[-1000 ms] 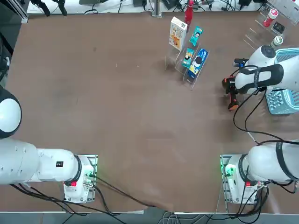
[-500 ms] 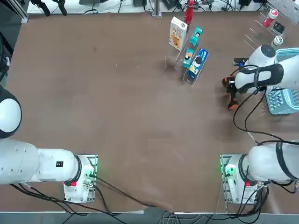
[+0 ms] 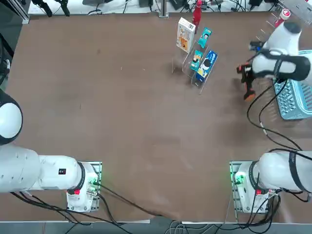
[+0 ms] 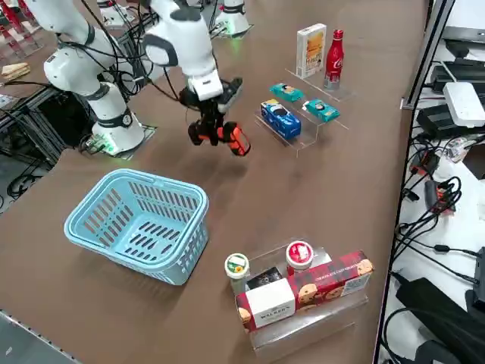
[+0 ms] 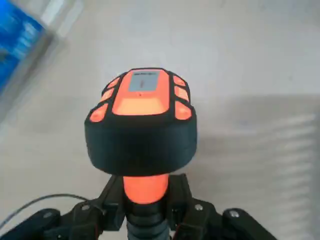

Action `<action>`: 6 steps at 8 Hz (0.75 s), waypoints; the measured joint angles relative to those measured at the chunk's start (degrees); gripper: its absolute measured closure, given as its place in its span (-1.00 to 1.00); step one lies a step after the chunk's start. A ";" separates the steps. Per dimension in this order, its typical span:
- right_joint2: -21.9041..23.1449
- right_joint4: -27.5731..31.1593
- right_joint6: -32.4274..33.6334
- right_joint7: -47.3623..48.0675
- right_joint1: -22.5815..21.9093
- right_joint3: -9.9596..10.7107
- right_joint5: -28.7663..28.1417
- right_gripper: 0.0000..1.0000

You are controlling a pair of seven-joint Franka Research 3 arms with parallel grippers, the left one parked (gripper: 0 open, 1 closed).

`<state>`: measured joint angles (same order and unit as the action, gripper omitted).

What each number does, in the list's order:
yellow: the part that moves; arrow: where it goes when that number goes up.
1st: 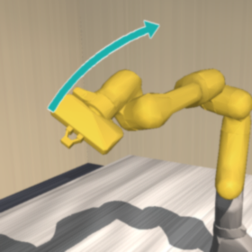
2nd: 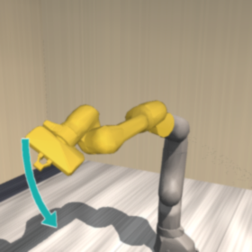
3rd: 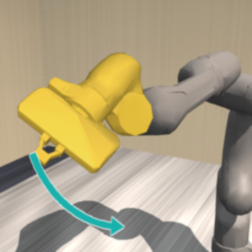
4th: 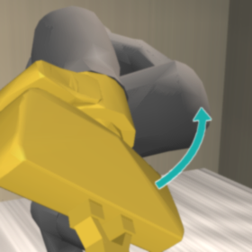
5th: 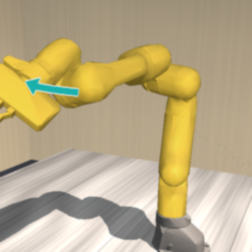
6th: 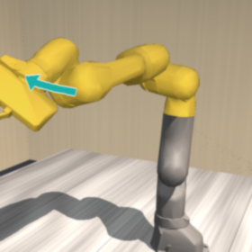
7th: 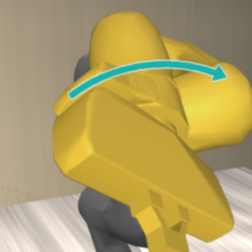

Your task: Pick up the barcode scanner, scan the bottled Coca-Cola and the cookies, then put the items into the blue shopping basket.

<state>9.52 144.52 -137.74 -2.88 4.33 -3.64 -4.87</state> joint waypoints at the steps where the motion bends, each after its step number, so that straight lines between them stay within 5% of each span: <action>1: 1.97 -4.64 6.44 -0.99 -0.73 -0.01 -7.65 0.15; 3: 1.99 -14.80 17.22 -2.83 -0.98 0.52 -21.66 0.15; 6: -2.49 -17.86 20.15 -13.91 -0.76 3.32 -43.68 0.15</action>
<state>7.03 126.67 -117.60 -16.79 3.58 -0.32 -48.56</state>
